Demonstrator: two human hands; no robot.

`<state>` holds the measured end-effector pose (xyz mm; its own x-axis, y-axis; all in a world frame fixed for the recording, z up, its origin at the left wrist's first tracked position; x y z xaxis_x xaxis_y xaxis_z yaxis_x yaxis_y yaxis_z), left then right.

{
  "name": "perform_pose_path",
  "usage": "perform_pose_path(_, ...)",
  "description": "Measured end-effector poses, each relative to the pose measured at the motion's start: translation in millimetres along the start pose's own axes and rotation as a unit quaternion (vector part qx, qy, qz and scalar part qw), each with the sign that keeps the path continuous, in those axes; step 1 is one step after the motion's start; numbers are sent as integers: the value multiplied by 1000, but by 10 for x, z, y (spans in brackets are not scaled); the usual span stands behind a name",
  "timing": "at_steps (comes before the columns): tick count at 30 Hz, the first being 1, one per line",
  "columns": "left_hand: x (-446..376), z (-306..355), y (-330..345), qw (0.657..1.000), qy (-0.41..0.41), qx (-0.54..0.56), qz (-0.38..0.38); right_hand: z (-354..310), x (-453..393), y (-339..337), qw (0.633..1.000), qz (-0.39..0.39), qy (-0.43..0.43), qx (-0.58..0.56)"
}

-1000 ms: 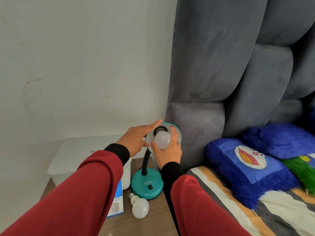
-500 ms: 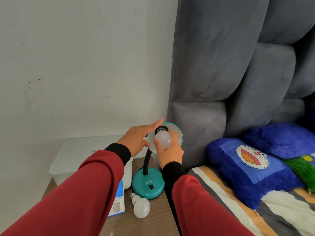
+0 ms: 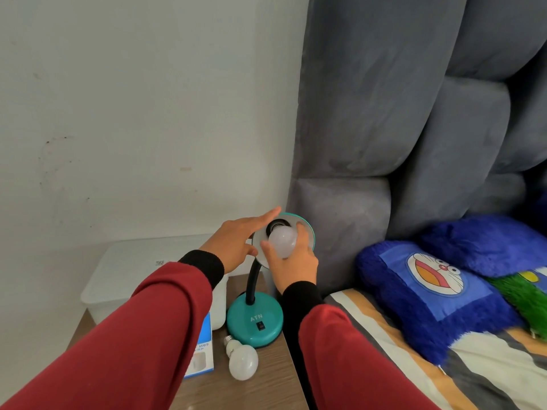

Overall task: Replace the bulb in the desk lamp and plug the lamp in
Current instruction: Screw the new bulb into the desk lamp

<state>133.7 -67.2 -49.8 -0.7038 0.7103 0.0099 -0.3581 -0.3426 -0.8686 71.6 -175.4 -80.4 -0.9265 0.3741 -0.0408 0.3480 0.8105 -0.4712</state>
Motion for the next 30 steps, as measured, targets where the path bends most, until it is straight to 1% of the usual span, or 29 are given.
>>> perform_pose_path(2, -3, 8, 3, 1000, 0, 3, -3, -12, 16, 2, 1000, -6, -10, 22)
perform_pose_path(6, 1, 16, 11, 1000, 5, 3, 0, -4, -1, 13, 1000, -6, 30, 8)
perform_pose_path(8, 9, 12, 4, 1000, 5, 2, 3, -22, -22, 18, 999, -2, 42, 20)
perform_pose_path(10, 17, 8, -3, 1000, 3, -4, 5, -46, -15, 28, 999, 1, 29, 34)
perform_pose_path(14, 8, 3, 9, 1000, 6, 6, 4, -53, 36, 43, 1000, -8, -22, 15)
perform_pose_path(16, 3, -11, 11, 1000, 4, 14, 3, -37, 22, 39, 1000, -7, -18, 21)
perform_pose_path(19, -4, -10, 12, 1000, 3, 8, 7, -10, -3, 14, 1000, 2, 13, -13)
perform_pose_path(23, -6, -9, 17, 1000, 4, 19, 4, -44, 43, -7, 999, -3, -33, 13)
perform_pose_path(25, -12, -19, 16, 1000, 3, 18, 3, -33, 30, 6, 999, -15, -30, 24)
perform_pose_path(28, -17, -19, 19, 1000, 2, 14, 6, -10, 1, 3, 1000, -10, -10, 17)
perform_pose_path(30, -18, -13, 19, 1000, 1, 6, 6, -24, 12, -9, 1000, -7, -17, 20)
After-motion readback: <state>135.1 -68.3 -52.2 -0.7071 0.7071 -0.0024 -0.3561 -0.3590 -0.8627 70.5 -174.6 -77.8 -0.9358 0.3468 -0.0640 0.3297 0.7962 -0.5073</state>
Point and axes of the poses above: each hand's wrist, its own x-axis away from the middle knuckle, its own y-axis out of the palm, z = x × y, the point moved 4 cm from there along -x, towards the middle knuckle, and after that the axes turned 12 degrees about -z, right-handed, at the moved point
